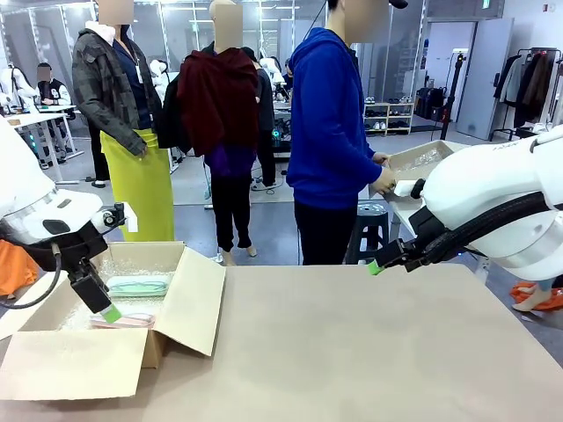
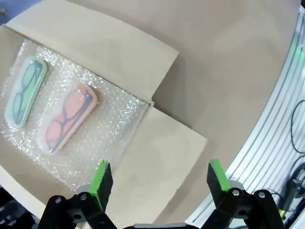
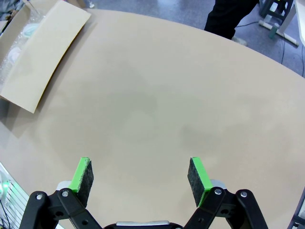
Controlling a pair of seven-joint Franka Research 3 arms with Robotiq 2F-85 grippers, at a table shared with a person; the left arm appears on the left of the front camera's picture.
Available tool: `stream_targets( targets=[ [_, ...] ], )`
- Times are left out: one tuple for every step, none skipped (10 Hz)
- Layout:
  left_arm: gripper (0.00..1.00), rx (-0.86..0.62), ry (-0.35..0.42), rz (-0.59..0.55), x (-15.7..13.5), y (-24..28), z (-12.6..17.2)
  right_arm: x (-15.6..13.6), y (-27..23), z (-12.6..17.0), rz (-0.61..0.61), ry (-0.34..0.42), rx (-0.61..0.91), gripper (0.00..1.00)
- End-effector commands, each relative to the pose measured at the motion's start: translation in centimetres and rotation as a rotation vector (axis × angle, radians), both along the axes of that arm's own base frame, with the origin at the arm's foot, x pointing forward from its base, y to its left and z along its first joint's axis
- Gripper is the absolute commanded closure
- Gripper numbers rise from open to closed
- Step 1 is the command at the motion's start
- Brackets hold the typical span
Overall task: Pack the glasses set securely to prepare it for shipping.
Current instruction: Position the Package Box on the left side of the table.
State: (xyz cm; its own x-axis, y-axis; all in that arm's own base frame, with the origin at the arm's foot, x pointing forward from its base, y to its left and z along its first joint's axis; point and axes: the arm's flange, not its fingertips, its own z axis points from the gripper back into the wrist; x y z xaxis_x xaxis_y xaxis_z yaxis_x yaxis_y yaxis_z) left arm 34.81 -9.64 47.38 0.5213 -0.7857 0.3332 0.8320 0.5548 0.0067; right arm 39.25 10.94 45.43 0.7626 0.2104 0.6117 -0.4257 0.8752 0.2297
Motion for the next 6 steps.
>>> stream_targets(
  targets=[
    [0.00,0.015,-0.014,-0.016,-0.47,0.48,0.70,-0.15,0.29,0.36,-0.017,0.009,0.008,0.00],
    [0.00,0.015,-0.014,-0.016,-0.47,0.48,0.70,-0.15,0.29,0.36,-0.017,0.009,0.008,0.00],
    [0.00,0.015,-0.014,-0.016,-0.47,0.48,0.70,-0.15,0.29,0.36,-0.017,0.009,0.008,0.00],
    [0.00,0.015,-0.014,-0.016,-0.47,0.48,0.70,-0.15,0.29,0.36,-0.017,0.009,0.008,0.00],
    [0.00,0.015,-0.014,-0.016,-0.47,0.48,0.70,-0.15,0.29,0.36,-0.017,0.009,0.008,0.00],
    [0.00,0.015,-0.014,-0.016,-0.47,0.48,0.70,-0.15,0.29,0.36,-0.017,0.009,0.008,0.00]
  ],
)
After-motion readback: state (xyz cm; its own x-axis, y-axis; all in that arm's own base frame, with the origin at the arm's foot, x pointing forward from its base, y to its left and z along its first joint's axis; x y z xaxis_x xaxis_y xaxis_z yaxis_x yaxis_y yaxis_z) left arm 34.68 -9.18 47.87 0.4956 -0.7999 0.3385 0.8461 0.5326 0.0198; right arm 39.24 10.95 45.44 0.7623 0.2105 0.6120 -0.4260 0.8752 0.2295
